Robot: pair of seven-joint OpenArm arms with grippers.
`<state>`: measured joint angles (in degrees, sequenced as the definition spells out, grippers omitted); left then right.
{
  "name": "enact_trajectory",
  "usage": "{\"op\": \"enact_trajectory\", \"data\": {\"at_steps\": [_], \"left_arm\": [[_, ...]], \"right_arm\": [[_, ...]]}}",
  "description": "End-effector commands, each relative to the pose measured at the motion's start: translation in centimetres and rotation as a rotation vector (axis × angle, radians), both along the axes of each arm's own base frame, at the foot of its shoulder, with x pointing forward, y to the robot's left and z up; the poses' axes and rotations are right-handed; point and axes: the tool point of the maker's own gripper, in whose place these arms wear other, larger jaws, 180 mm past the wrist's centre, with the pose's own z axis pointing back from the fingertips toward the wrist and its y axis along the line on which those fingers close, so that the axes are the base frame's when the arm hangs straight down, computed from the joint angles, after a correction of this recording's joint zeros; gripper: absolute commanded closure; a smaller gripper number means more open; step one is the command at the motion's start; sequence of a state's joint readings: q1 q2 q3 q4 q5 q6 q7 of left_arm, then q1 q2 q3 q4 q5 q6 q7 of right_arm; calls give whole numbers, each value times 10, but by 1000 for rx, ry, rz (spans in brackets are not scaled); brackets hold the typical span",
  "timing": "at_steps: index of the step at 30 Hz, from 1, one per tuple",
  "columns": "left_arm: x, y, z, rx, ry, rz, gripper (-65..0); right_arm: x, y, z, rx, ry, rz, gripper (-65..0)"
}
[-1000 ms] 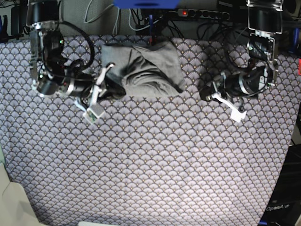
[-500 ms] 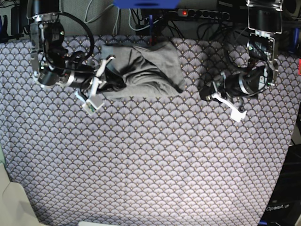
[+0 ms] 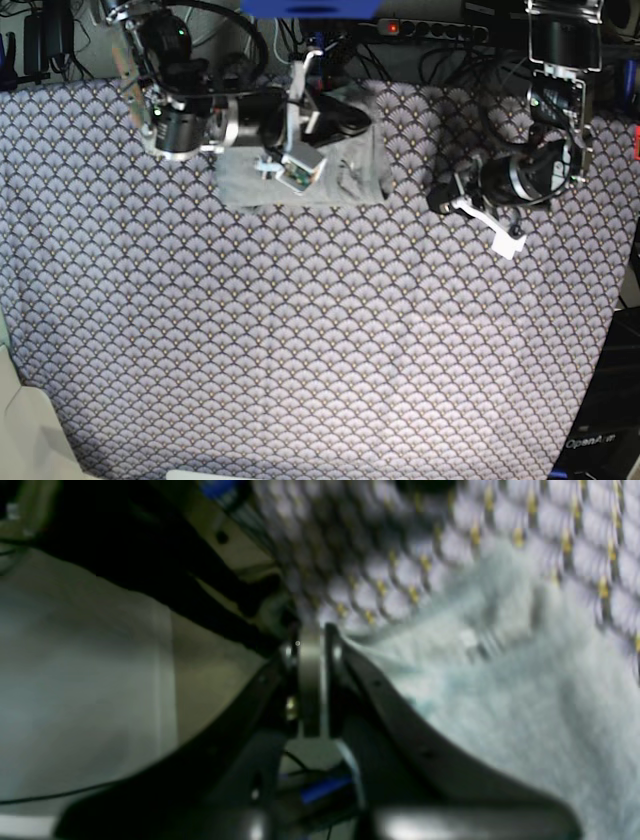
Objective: Fold the T-shirt properly
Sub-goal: 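Press the folded bundle flat with the right gripper and release, then grasp the bundle's edge with the left gripper and pull it toward itself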
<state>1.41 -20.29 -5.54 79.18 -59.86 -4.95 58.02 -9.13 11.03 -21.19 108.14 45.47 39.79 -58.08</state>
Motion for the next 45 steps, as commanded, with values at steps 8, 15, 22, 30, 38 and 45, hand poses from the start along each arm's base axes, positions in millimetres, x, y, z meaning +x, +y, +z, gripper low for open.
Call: {"op": "enact_trajectory", "data": {"at_steps": [8, 15, 22, 30, 38, 45], "left_arm": [[11, 2, 14, -13, -49, 2, 0], [14, -5, 27, -16, -87, -24, 0], [1, -25, 47, -23, -70, -159, 0], [-21, -47, 45, -52, 12, -261, 0], [-29, -92, 31, -27, 34, -356, 0], [-27, -102, 7, 135, 48, -357, 0]], "right_arm": [[10, -14, 5, -21, -47, 5, 0], [18, -49, -8, -115, -53, -28, 0], [9, -70, -21, -133, 10, -107, 0], [-12, -62, -26, -104, 71, -111, 0], [-35, -59, -34, -99, 133, -106, 0], [-44, -59, -39, -102, 162, -105, 0]]}}
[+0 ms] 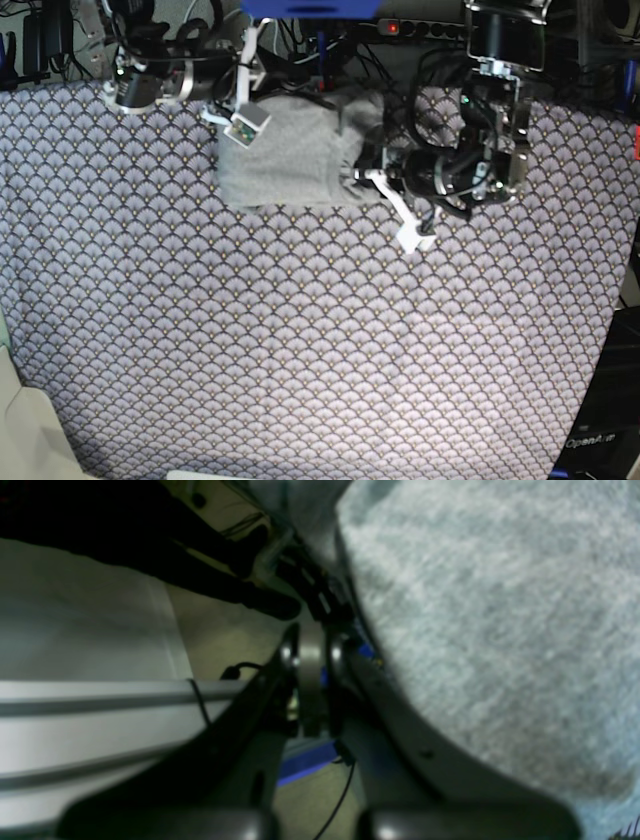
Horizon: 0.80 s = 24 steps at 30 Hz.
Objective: Fold the T-shirt properly
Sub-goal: 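Grasp the bundle's edge with the left gripper and pull it toward itself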
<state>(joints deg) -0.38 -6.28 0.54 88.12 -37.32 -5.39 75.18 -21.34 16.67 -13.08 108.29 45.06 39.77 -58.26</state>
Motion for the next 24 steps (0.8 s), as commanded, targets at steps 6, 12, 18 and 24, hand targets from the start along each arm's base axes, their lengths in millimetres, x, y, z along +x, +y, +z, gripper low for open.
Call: {"op": "enact_trajectory", "data": {"at_steps": [6, 12, 18, 24], "left_arm": [[15, -1, -24, 54, 40, 27, 0], [28, -5, -37, 38, 22, 84, 0], [51, -14, -19, 28, -32, 58, 0], [68, -32, 23, -104, -48, 15, 0]], "right_arm": [[2, 3, 9, 40, -15, -7, 0], [2, 3, 8, 38, -14, -7, 0], [6, 2, 6, 33, -15, -9, 0], [6, -16, -24, -96, 1, -3, 0]]}}
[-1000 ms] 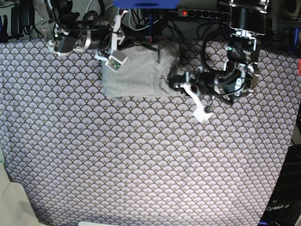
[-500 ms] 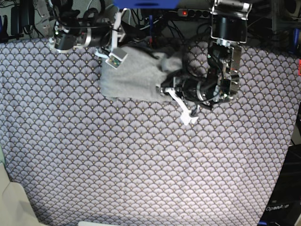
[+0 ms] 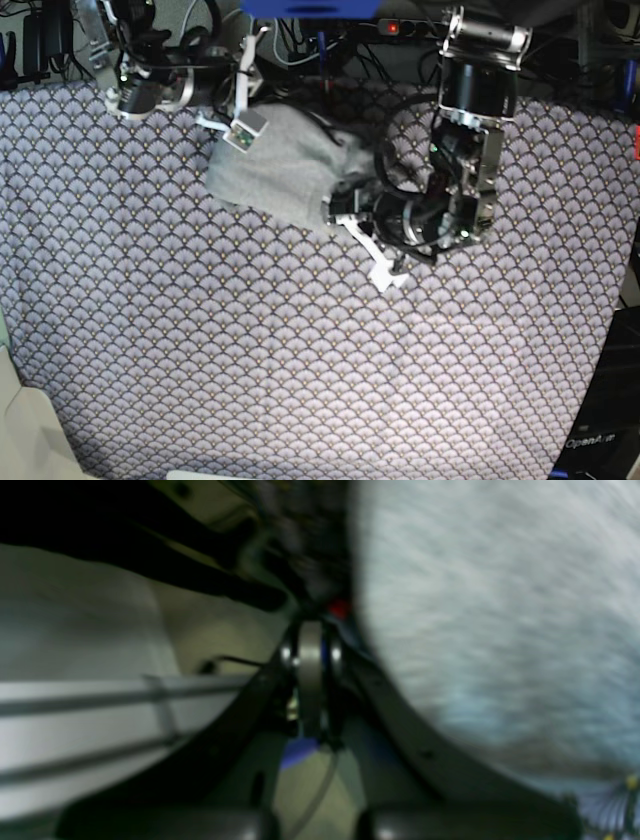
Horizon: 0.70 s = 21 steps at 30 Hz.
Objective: Fold the T-shirt properly
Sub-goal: 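Grasp the bundle's edge with the left gripper and pull it toward itself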
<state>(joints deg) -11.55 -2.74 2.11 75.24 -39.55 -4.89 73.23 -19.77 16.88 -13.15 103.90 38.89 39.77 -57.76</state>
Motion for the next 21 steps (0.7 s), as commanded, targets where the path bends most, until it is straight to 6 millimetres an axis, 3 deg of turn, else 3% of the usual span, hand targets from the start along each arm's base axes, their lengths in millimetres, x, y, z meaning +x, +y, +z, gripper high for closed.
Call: {"op": "enact_trajectory", "data": {"at_steps": [1, 4, 7, 17, 21], "left_arm": [[17, 0, 25, -30, -73, -3, 0], [17, 0, 48, -65, -118, -33, 0], [6, 7, 56, -51, -104, -87, 0], [-46, 23, 20, 7, -1, -122, 0], [-58, 23, 12, 34, 20, -164, 0]], "right_arm": [[1, -1, 1, 0, -9, 0, 0], [-8, -8, -10, -49, 6, 5, 0], [-11, -5, -8, -22, 1, -12, 0], [-16, -10, -9, -21, 2, -22, 0], [-14, -9, -9, -18, -1, -24, 0]]}}
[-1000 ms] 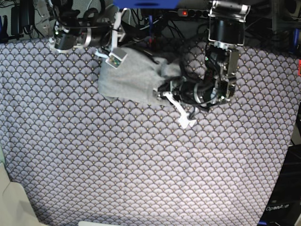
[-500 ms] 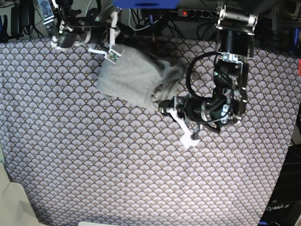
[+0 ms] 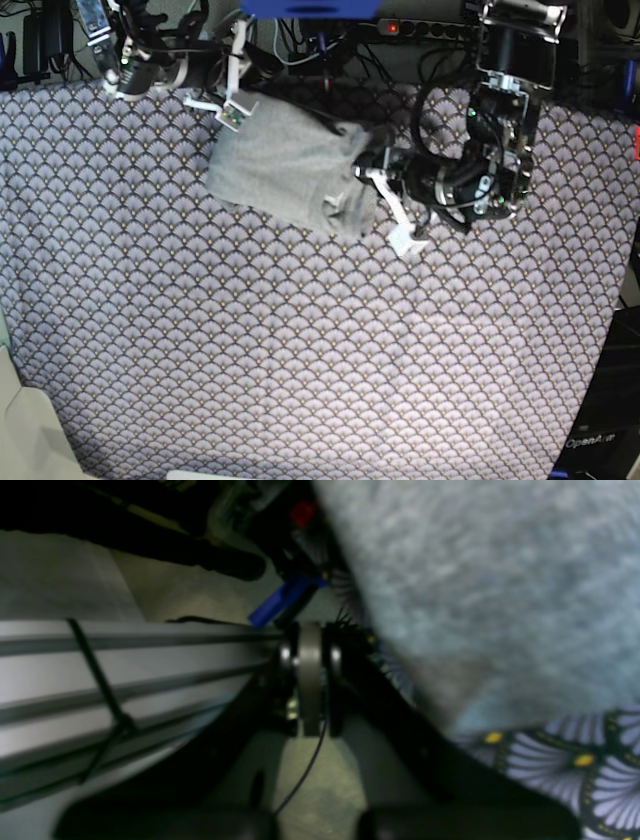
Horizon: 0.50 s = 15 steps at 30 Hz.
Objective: Fold the T-shirt properly
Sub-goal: 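Grasp the bundle's edge with the left gripper and pull it toward itself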
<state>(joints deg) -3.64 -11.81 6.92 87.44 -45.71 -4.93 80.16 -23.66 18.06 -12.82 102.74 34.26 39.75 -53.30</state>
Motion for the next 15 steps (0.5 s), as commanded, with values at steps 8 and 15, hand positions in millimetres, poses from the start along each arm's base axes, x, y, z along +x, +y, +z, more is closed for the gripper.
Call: {"op": "enact_trajectory", "data": {"at_steps": [8, 15], "left_arm": [[-11, -20, -12, -10, 54, -56, 0], [2, -4, -50, 164, 61, -26, 0]], "right_arm": [[6, 8, 10, 43, -27, -12, 0], [4, 4, 8, 31, -24, -6, 0]]}}
